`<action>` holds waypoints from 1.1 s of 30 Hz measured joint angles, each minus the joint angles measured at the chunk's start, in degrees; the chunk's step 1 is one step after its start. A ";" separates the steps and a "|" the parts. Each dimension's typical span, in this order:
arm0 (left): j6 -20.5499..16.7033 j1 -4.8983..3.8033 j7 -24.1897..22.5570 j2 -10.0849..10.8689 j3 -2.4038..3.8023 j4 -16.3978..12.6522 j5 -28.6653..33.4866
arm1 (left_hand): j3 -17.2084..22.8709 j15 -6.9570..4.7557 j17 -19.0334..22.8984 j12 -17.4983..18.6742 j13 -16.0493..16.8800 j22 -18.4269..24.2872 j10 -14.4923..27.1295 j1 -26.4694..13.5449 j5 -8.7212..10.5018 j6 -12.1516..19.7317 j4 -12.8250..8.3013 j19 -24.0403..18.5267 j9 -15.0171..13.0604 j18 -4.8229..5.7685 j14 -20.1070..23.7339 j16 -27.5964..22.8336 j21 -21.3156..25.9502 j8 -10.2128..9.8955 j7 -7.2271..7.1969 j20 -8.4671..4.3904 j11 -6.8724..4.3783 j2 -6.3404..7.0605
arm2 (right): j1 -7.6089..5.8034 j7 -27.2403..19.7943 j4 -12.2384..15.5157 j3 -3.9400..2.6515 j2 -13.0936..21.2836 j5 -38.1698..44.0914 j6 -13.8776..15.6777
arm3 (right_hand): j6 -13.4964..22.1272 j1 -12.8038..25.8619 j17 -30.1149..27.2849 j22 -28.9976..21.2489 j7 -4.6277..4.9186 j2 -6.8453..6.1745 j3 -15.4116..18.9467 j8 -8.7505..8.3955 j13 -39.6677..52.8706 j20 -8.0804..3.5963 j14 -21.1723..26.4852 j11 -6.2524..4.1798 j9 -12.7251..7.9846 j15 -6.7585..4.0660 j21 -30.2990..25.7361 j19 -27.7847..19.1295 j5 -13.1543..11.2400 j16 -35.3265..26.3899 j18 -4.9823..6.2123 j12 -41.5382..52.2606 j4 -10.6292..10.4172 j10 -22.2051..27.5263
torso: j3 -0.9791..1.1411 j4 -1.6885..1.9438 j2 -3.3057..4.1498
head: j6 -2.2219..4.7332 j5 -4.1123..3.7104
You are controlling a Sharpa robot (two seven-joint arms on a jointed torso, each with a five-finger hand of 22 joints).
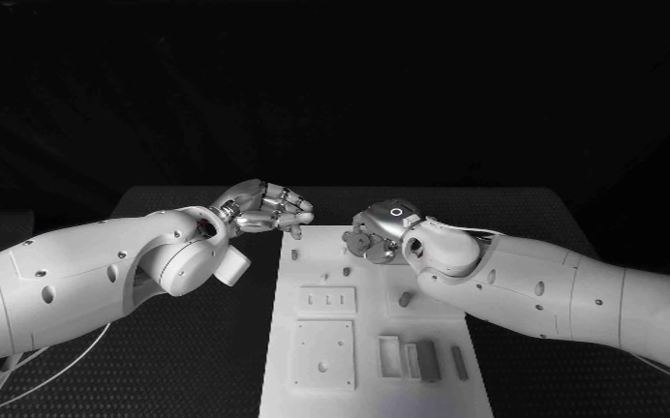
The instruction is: Assemble the parts on the task board
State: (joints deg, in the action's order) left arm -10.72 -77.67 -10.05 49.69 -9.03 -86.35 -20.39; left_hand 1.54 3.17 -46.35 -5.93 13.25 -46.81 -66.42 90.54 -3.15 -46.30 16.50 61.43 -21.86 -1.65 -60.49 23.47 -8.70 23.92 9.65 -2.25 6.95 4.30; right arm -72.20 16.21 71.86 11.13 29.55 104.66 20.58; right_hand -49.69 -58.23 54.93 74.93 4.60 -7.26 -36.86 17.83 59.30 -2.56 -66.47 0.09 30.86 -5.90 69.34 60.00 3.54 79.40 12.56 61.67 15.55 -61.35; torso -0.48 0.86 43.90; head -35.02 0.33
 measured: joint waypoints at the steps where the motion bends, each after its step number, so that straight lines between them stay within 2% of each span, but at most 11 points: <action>1: 0.00 0.00 0.00 -0.04 0.00 0.02 0.00 | 0.00 0.00 0.00 0.00 0.00 0.00 0.00 0.00 0.00 0.00 0.00 0.00 0.00 0.01 0.00 0.00 0.00 0.00 0.00 0.00 0.00 0.00 | 0.00 0.15 0.06 0.00 -0.24 0.22 0.03 | -0.01 0.00 0.00 0.00 -0.01 0.00 0.00 0.00 0.00 0.00 0.00 0.00 0.00 0.00 0.00 0.00 0.00 -0.14 0.00 0.00 0.00 0.00 | 0.00 0.01 0.02 | 0.03 0.00; 6: 0.00 0.00 0.00 -0.22 0.00 0.14 0.01 | 0.00 0.00 0.00 0.00 0.05 0.00 0.00 0.00 0.00 0.00 0.00 0.00 0.00 0.01 0.00 0.00 0.00 0.00 0.00 0.00 0.00 0.00 | 0.00 0.81 -0.34 0.01 -1.35 1.03 0.11 | -0.08 0.00 -0.02 0.00 -0.08 0.00 0.00 -0.01 -0.07 0.01 0.00 -0.09 0.00 0.00 0.00 0.00 0.00 -0.25 0.00 0.00 0.00 -0.12 | 0.03 0.12 0.06 | 0.08 0.00; 11: 0.01 0.00 0.00 -0.42 0.00 0.37 0.01 | 0.00 0.00 0.01 0.00 0.05 0.01 0.00 0.00 0.00 0.15 0.00 0.00 0.00 0.02 0.00 0.00 0.00 0.00 0.16 0.00 0.00 0.00 | 0.08 0.94 -2.51 0.15 -3.80 1.25 0.12 | -0.11 -0.10 -0.07 0.00 -0.11 -0.35 -0.15 -0.03 -0.21 0.10 -0.08 -0.09 -0.01 -0.07 0.00 0.10 0.00 -0.26 0.01 0.00 -0.14 -0.30 | 0.03 0.12 0.09 | 0.07 0.00; 12: 0.01 0.00 0.00 -0.48 0.00 0.38 0.01 | 0.00 0.00 0.01 0.00 0.05 0.00 0.00 0.00 0.00 0.15 0.00 0.00 0.00 0.01 0.00 0.00 0.00 0.00 0.15 0.00 0.00 0.00 | 0.10 0.93 -2.82 0.20 -4.07 1.25 0.12 | -1.06 0.00 -0.07 0.00 -0.92 -0.46 -0.14 -0.12 -0.23 0.10 -0.13 -0.10 -0.18 -0.12 -0.01 0.10 -0.01 -0.33 0.01 -0.01 -0.14 -0.25 | 0.03 0.12 0.09 | 0.07 0.00; 14: 0.02 0.00 0.00 -0.53 0.00 0.39 0.01 | 0.00 0.00 0.01 0.01 0.05 -0.05 0.00 0.00 0.00 0.15 0.00 0.00 -0.04 0.02 0.00 0.00 0.00 0.00 0.16 0.00 0.00 0.00 | 0.16 0.86 -3.58 0.32 -4.55 1.24 0.13 | -2.86 0.23 -0.12 0.00 -0.97 -0.70 -0.14 -0.54 -0.24 -0.01 -0.21 -0.11 -0.36 -0.20 -0.01 0.23 -0.05 -0.49 0.00 -0.01 -0.14 -0.25 | 0.04 0.12 0.10 | 0.07 0.00; 21: 0.03 0.00 0.01 -0.89 0.00 0.42 0.02 | 0.00 0.00 -0.04 0.26 0.05 -0.04 0.00 0.00 0.00 0.15 0.00 0.00 -0.04 0.03 0.00 0.00 0.22 0.00 0.15 0.00 0.00 0.00 | 0.67 0.72 -5.34 0.46 -6.00 1.16 0.13 | -2.88 0.23 -0.13 0.00 -0.96 -0.70 -0.14 -0.67 -0.31 -0.08 -0.21 -0.11 -0.18 -0.20 -0.01 0.31 -0.05 -0.49 0.01 -0.01 -0.13 -0.26 | 0.07 -0.13 0.13 | 0.21 0.03; 28: 0.08 0.00 0.01 -1.13 0.01 0.72 0.03 | 0.00 0.00 -0.04 0.26 0.10 -0.04 0.00 0.00 0.00 0.15 0.00 0.00 -0.04 0.03 0.00 0.00 0.22 0.00 0.15 0.00 0.00 0.00 | 1.15 0.54 -5.94 0.55 -6.61 1.12 0.17 | -2.89 0.30 -0.13 0.00 -0.95 -0.77 -0.29 -0.73 -0.37 0.01 -0.21 -0.11 -0.13 -0.20 -0.01 0.40 -0.05 -0.48 0.00 -0.01 -0.29 -0.27 | 0.17 0.13 0.07 | 0.05 0.03; 33: 0.09 0.00 0.01 -1.30 0.01 0.88 0.03 | 0.00 0.00 -0.04 0.26 0.09 -0.09 0.00 0.00 0.00 0.15 0.00 0.00 -0.03 -0.56 0.00 0.00 0.22 0.00 0.15 0.00 0.00 0.00 | 1.55 0.28 -7.01 0.57 -7.47 1.10 0.42 | -2.89 0.31 -0.13 0.00 -0.95 -0.77 -0.30 -0.88 -0.36 0.01 -0.39 -0.10 -0.13 -0.02 -0.02 0.40 -0.05 -0.69 0.00 -0.01 -0.30 -0.28 | 0.25 0.26 0.08 | 0.00 0.09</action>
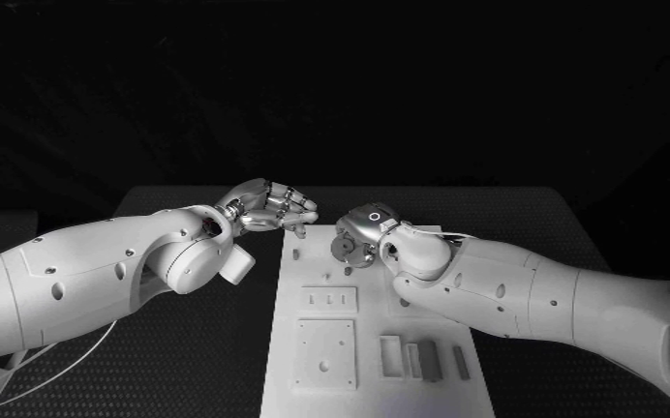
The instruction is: Assemble the parts on the task board
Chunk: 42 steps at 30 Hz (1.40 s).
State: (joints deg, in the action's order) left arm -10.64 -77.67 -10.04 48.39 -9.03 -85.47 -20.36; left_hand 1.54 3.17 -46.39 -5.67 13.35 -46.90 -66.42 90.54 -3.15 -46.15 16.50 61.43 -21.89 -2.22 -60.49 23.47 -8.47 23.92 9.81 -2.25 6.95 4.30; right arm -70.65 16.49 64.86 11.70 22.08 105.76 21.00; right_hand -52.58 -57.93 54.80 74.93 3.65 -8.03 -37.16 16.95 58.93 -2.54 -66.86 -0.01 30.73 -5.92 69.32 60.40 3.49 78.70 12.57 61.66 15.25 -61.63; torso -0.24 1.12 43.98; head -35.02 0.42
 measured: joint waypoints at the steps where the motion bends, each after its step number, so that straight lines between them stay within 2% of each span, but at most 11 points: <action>1: 0.00 0.00 0.00 -0.05 0.00 0.01 0.00 | 0.00 0.00 0.00 0.00 0.00 0.00 0.00 0.00 0.00 0.00 0.00 0.00 0.00 0.00 0.00 0.00 0.00 0.00 0.00 0.00 0.00 0.00 | 0.13 -0.03 -0.23 0.05 -0.15 -0.01 0.00 | 0.00 0.00 0.00 0.00 0.01 0.00 0.00 -0.06 0.00 0.00 0.00 0.00 -0.02 0.00 0.00 0.00 0.00 0.00 0.00 0.00 0.00 0.00 | 0.01 0.01 0.01 | 0.00 0.02; 14: 0.07 0.00 0.01 -0.08 -0.01 0.06 0.00 | 0.00 0.00 -0.04 0.00 0.05 0.01 0.00 -0.04 0.00 0.00 0.00 0.00 0.01 0.02 0.00 0.00 0.00 0.00 0.00 0.00 0.00 0.04 | 0.46 -0.48 -1.81 0.06 -1.01 -0.04 0.13 | 0.01 0.15 -0.05 0.00 0.01 -0.15 0.00 0.19 -0.06 0.02 0.00 0.00 -0.04 0.01 -0.20 0.01 0.00 0.00 0.00 0.00 0.00 -0.01 | -0.09 0.08 0.03 | 0.07 0.10; 19: 0.08 0.00 0.04 -0.03 -0.01 0.04 0.01 | 0.00 0.00 -0.04 0.00 0.05 -0.05 0.00 -0.24 0.00 0.00 0.00 0.00 0.00 0.04 0.00 0.00 0.00 0.00 0.00 0.00 0.00 0.24 | 0.47 -0.85 -2.11 0.06 -1.18 -0.28 0.17 | 0.21 0.08 -0.05 0.00 0.22 -0.22 0.00 0.18 -0.19 0.10 0.01 0.00 -0.06 0.02 -0.31 0.09 0.00 -0.31 0.01 0.00 0.00 -0.01 | -0.11 -0.01 0.01 | 0.05 0.16; 22: 0.09 0.00 0.05 -0.04 -0.01 0.01 0.01 | 0.00 0.00 -0.04 0.00 0.05 -0.05 0.00 -0.24 0.00 0.00 0.00 0.00 -0.04 0.05 0.00 0.00 0.00 -0.23 0.00 0.00 0.00 0.24 | 0.49 -1.09 -2.18 0.09 -1.21 -0.75 0.15 | 1.64 -0.09 -0.05 0.00 1.65 -0.39 0.00 -1.37 -0.40 0.11 0.04 0.54 -0.69 0.45 -0.65 0.09 0.00 -0.53 0.00 -0.09 0.00 0.53 | -0.10 -0.07 0.01 | 0.05 0.24; 25: 0.09 0.00 0.06 -0.06 -0.01 0.01 0.01 | 0.00 0.00 -0.04 0.00 0.04 -0.04 0.00 -0.24 0.00 0.00 0.00 0.00 -0.04 0.06 0.00 0.00 0.00 -0.24 0.00 0.00 0.00 0.24 | 0.59 -1.26 -2.19 0.15 -1.16 -1.29 0.11 | 3.08 -0.28 -0.05 0.00 3.09 -1.21 -0.17 -3.66 -0.65 0.13 0.34 1.14 -1.82 0.76 -0.99 0.07 0.02 -0.95 -0.17 -0.29 -0.19 1.14 | -0.07 -0.07 0.01 | 0.05 0.27; 29: 0.10 0.00 0.07 -0.01 -0.01 0.01 0.01 | 0.00 0.00 -0.09 0.00 0.04 -0.04 0.00 -0.23 0.00 0.00 0.00 0.00 -0.04 0.07 0.00 0.00 0.00 -0.24 0.00 0.00 0.00 0.23 | 0.60 -1.50 -2.01 0.16 -0.69 -2.23 0.06 | 5.57 0.11 -0.05 0.00 2.78 -2.96 -0.43 -5.56 -1.02 0.22 0.57 1.56 -2.75 0.98 -1.41 -0.02 0.28 -1.31 -0.19 -0.67 -1.72 1.57 | -0.04 -0.07 -0.01 | 0.06 0.28; 31: 0.10 0.00 0.08 0.03 -0.01 0.02 0.01 | 0.00 0.00 -0.09 0.00 0.04 -0.04 0.00 -0.23 0.00 0.00 0.00 0.00 -0.03 0.08 0.00 0.00 0.00 -0.23 0.00 0.00 0.00 0.24 | 0.59 -1.60 -1.87 0.15 -0.40 -2.65 0.06 | 6.47 0.13 0.00 0.00 2.89 -3.61 -0.66 -5.61 -1.14 0.22 0.82 1.63 -2.88 1.23 -1.67 -0.02 0.28 -1.33 -0.18 -0.67 -2.59 1.68 | -0.03 -0.08 -0.01 | 0.05 0.31; 38: 0.12 0.00 0.09 0.05 -0.01 0.02 0.01 | 0.00 0.00 -0.09 0.00 0.09 -0.07 0.00 -0.48 0.00 0.00 0.00 0.00 -0.03 0.12 0.00 0.00 0.00 -0.23 0.00 0.00 0.00 -0.01 | 0.59 -2.23 -1.85 0.14 0.40 -4.54 -0.03 | 6.54 0.07 0.28 0.00 2.94 -3.67 -0.88 -5.61 -1.27 0.23 0.83 1.56 -2.75 1.23 -1.69 -0.02 0.28 -1.33 -0.18 -0.67 -4.10 1.75 | 0.03 -0.17 -0.01 | -0.11 0.44; 42: 0.12 0.00 0.11 0.04 -0.01 0.02 0.01 | 0.00 0.00 -0.14 0.21 0.09 -0.10 0.00 -0.48 0.00 0.21 0.00 0.00 -0.03 0.14 0.00 -0.22 0.00 -0.23 0.21 0.00 0.00 -0.01 | 0.58 -2.86 -2.16 0.14 0.49 -5.57 -0.34 | 6.36 0.00 0.44 0.00 3.24 -3.60 -0.87 -4.49 -1.38 0.23 0.83 1.55 -2.32 1.24 -1.69 -0.02 0.28 -1.33 -0.18 -0.67 -4.20 1.75 | 0.03 -0.21 -0.01 | -0.14 0.46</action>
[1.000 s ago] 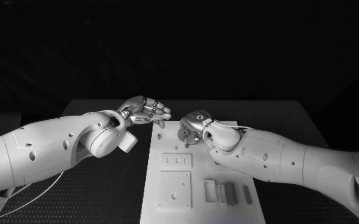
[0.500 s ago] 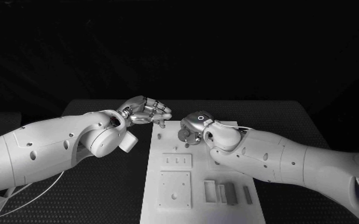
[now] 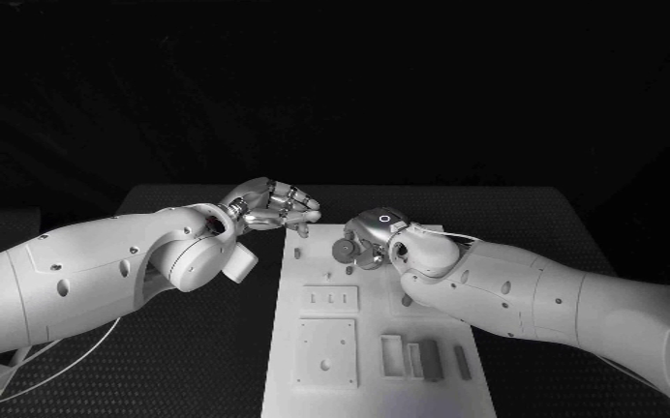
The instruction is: Assemble the parts on the task board
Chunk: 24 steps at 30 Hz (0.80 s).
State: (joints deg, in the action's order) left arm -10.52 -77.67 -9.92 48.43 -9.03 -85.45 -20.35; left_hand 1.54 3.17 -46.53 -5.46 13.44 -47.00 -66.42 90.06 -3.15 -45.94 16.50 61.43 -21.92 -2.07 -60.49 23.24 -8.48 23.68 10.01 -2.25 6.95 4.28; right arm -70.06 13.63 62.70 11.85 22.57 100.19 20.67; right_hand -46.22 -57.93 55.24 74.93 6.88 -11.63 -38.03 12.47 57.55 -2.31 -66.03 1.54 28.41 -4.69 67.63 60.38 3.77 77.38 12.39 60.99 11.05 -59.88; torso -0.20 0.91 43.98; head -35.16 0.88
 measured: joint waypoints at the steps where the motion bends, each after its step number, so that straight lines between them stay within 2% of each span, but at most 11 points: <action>1: 0.00 0.00 0.00 -0.01 0.00 0.00 0.00 | 0.00 0.00 -0.02 0.00 0.00 0.00 0.00 0.00 0.00 0.00 0.00 0.00 0.00 0.00 0.00 0.00 0.00 0.00 0.00 0.00 0.00 0.00 | 0.00 -0.14 -0.06 0.00 0.00 -0.25 -0.08 | -0.02 -0.25 0.06 0.00 0.02 0.25 0.00 0.20 -0.05 0.00 0.00 0.00 0.09 0.00 0.00 0.00 0.00 0.00 0.00 0.00 0.00 0.00 | 0.01 -0.01 0.00 | -0.01 -0.01; 5: 0.02 0.00 0.02 -0.06 0.00 -0.01 0.00 | 0.16 0.00 -0.01 0.00 0.05 -0.05 0.00 -0.01 0.00 0.00 0.16 0.00 0.00 0.03 0.00 0.00 0.18 0.00 0.00 0.00 0.00 0.01 | 0.00 -0.72 -0.14 -0.01 0.21 -1.28 -0.43 | -0.12 -0.12 0.18 0.00 0.09 1.57 0.40 1.04 -0.14 0.00 0.00 0.00 0.38 0.00 0.00 0.00 0.00 0.00 0.00 0.00 0.09 0.00 | 0.01 -0.01 0.00 | -0.01 -0.09; 9: 0.03 0.00 0.05 -0.03 0.00 -0.01 0.00 | 0.16 0.00 -0.08 0.00 0.05 -0.06 0.00 -0.52 0.00 0.20 0.16 0.00 0.01 0.05 0.00 0.00 0.22 -0.23 0.20 0.00 0.00 0.09 | -0.01 -1.29 -0.24 -0.02 0.56 -2.65 -0.89 | -1.12 0.61 0.30 0.00 -0.28 3.06 0.74 1.63 -0.25 0.20 0.00 0.14 0.51 0.00 0.01 -0.18 0.00 -0.07 0.00 0.00 -0.24 0.14 | 0.01 0.05 0.00 | -0.01 -0.17; 13: 0.04 0.00 0.08 0.10 0.00 0.02 0.00 | 0.16 0.00 -0.08 0.02 0.05 -0.11 0.00 -0.52 0.00 0.20 0.16 0.00 0.01 0.07 0.00 0.00 0.22 -0.23 0.20 0.00 0.00 0.09 | -0.01 -1.70 0.24 -0.17 1.35 -3.59 -0.73 | -1.15 0.61 0.34 0.00 -0.30 3.05 0.96 1.63 -0.29 0.07 0.00 0.20 0.45 0.00 0.01 -0.32 0.00 -0.07 0.00 0.00 -0.15 0.19 | 0.01 0.07 0.00 | -0.01 -0.23; 18: 0.04 0.00 0.10 0.33 0.00 0.04 0.01 | 0.16 0.00 -0.07 0.21 0.10 -0.11 0.00 -0.52 0.00 0.20 0.16 0.00 0.01 0.32 0.00 0.00 0.22 -0.23 0.20 0.00 0.00 0.09 | -0.22 -2.28 1.26 -0.86 3.00 -4.82 0.72 | -1.16 0.61 0.38 0.00 -0.31 3.05 1.03 1.63 -0.35 0.06 -0.01 0.20 0.32 0.00 0.01 -0.35 0.00 -0.07 -0.01 0.23 -0.08 0.19 | 0.01 0.01 -0.02 | 0.09 -0.31; 24: 0.06 0.00 0.10 0.51 0.00 0.45 0.01 | 0.16 0.00 -0.13 0.20 0.14 -0.13 0.00 -0.52 0.00 0.20 0.16 0.00 -0.02 0.33 0.00 0.00 0.22 -0.23 0.20 0.00 0.00 0.09 | -1.46 -3.71 3.96 -2.48 6.95 -7.68 3.35 | -1.17 0.07 0.55 0.00 -0.31 2.52 1.28 1.63 -0.35 0.06 0.00 0.20 0.13 0.00 0.01 -0.35 0.00 -0.07 -0.01 0.62 0.17 0.19 | -0.07 -0.08 -0.09 | 0.42 -0.63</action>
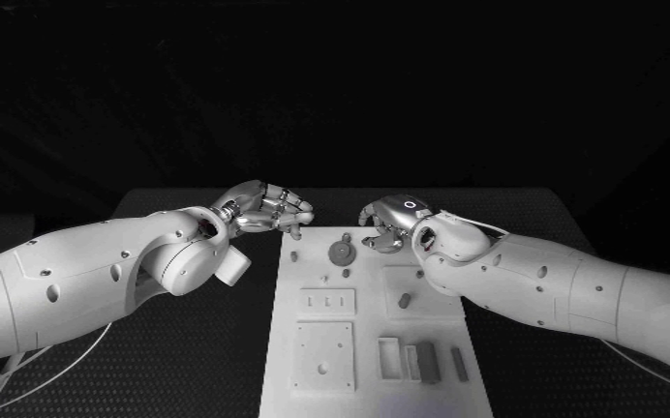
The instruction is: Assemble the parts on the task board
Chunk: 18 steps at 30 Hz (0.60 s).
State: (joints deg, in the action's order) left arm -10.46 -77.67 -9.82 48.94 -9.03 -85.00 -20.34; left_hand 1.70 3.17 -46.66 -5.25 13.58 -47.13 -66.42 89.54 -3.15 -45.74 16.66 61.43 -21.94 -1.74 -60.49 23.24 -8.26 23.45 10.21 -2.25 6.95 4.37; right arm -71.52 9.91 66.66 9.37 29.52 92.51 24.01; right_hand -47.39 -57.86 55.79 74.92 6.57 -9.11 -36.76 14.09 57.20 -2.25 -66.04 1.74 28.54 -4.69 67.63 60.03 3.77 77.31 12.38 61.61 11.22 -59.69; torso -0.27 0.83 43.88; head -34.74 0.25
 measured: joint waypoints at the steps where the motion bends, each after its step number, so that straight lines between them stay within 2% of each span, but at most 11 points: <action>1: 0.01 0.00 0.00 0.00 0.00 0.16 0.00 | 0.00 0.00 -0.01 0.00 0.03 -0.04 0.00 0.00 0.00 0.00 0.00 0.00 -0.05 0.00 0.00 0.00 0.00 0.00 0.00 0.00 0.00 0.00 | -0.19 -0.38 0.61 -0.31 0.84 -0.74 0.23 | 0.00 -0.09 0.00 0.00 0.00 -0.09 0.00 0.00 0.00 0.00 0.00 0.00 0.00 0.00 0.00 0.00 0.00 0.00 0.00 0.00 0.00 0.00 | 0.00 -0.01 -0.01 | 0.06 -0.06; 5: 0.13 0.00 -0.11 -0.01 0.00 1.07 0.00 | 0.31 0.00 -0.10 0.00 0.35 -0.16 -0.51 0.00 0.00 -0.26 0.01 0.00 -0.18 0.01 0.00 -0.22 0.23 0.00 -0.26 0.00 -0.19 0.00 | -1.01 -3.01 2.73 -1.22 4.97 -4.88 0.54 | 0.00 -0.32 0.10 0.00 0.00 -0.32 -0.10 0.00 0.00 0.00 -0.21 0.00 -0.07 0.21 0.00 0.00 0.00 0.00 0.00 0.24 0.41 0.00 | 0.00 -0.08 -0.13 | 0.39 -0.41; 9: 0.51 0.00 -0.27 -0.11 0.00 1.91 -0.08 | 0.31 0.00 -0.17 -0.26 0.75 -0.27 -1.61 0.00 0.00 -1.10 0.00 0.00 -0.44 0.02 0.00 -0.42 0.51 0.21 -0.63 0.00 -0.71 0.00 | -1.79 -6.88 3.23 -1.33 8.92 -10.10 -0.34 | -0.01 -0.32 0.14 0.00 -0.01 -0.32 -0.15 0.00 -0.06 0.01 -0.09 0.14 -0.07 0.33 0.00 0.01 0.00 0.00 0.00 0.27 0.84 0.14 | 0.00 -0.27 -0.29 | 0.65 -0.60; 12: 0.90 0.00 -0.45 -0.19 0.00 2.40 -0.17 | 0.31 0.00 -0.24 -0.49 1.00 -0.37 -2.44 0.00 0.00 -2.58 0.00 0.00 -0.80 0.03 0.00 -0.62 0.56 0.73 -1.13 0.00 -1.16 0.00 | -1.94 -9.89 2.62 -1.38 11.38 -13.44 -1.29 | -0.01 -0.63 0.21 0.00 -0.01 -0.62 -0.04 0.00 -0.06 0.03 0.04 0.42 -0.07 0.45 0.00 0.00 0.00 0.00 -0.01 0.27 1.30 0.42 | 0.01 -0.47 -0.43 | 0.85 -0.70; 16: 1.43 0.00 -0.72 -0.42 0.00 2.95 -0.29 | 0.31 0.00 -0.40 -0.74 1.23 -0.56 -3.20 0.31 0.00 -3.59 0.00 0.00 -1.03 0.04 0.00 -0.62 0.67 1.07 -1.74 0.00 -1.36 -0.31 | -1.93 -13.48 0.96 -1.35 13.41 -16.80 -2.74 | -0.01 -1.00 0.34 0.00 -0.01 -0.24 0.06 0.00 -0.05 0.08 0.46 0.79 -0.18 0.87 0.00 -0.51 0.00 0.01 -0.01 0.27 1.99 0.85 | 0.04 -0.77 -0.63 | 1.09 -0.86; 18: 1.63 0.00 -0.84 -0.47 0.00 3.07 -0.33 | 0.31 0.00 -0.45 -0.74 1.29 -0.58 -3.40 0.31 0.00 -3.80 0.01 0.00 -1.07 0.03 0.00 -0.62 0.67 1.24 -1.95 0.00 -1.55 -0.31 | -1.92 -14.82 0.03 -1.34 14.05 -17.90 -3.35 | -0.01 -1.00 0.34 0.00 -0.01 -0.24 0.15 0.00 -0.05 0.12 0.52 0.62 -0.18 0.93 -0.11 -0.69 0.00 0.01 -0.02 0.27 2.08 1.05 | 0.08 -0.90 -0.69 | 1.15 -0.91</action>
State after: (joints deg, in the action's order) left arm -8.83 -77.67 -10.66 48.47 -9.04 -81.94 -20.67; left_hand 2.01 3.17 -47.11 -5.99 14.87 -47.72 -69.82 89.86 -3.15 -49.54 16.66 61.43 -23.01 -1.71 -60.49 22.62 -7.59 24.69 8.27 -2.25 5.40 4.06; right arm -73.45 -4.91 66.69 8.03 43.57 74.61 20.66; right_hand -47.40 -58.85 56.13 74.93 6.56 -9.35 -36.61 14.09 57.15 -2.13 -65.52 2.36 28.36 -3.76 67.53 59.35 3.77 77.31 12.36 61.88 13.30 -58.64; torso -0.19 -0.07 43.19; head -33.59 -0.65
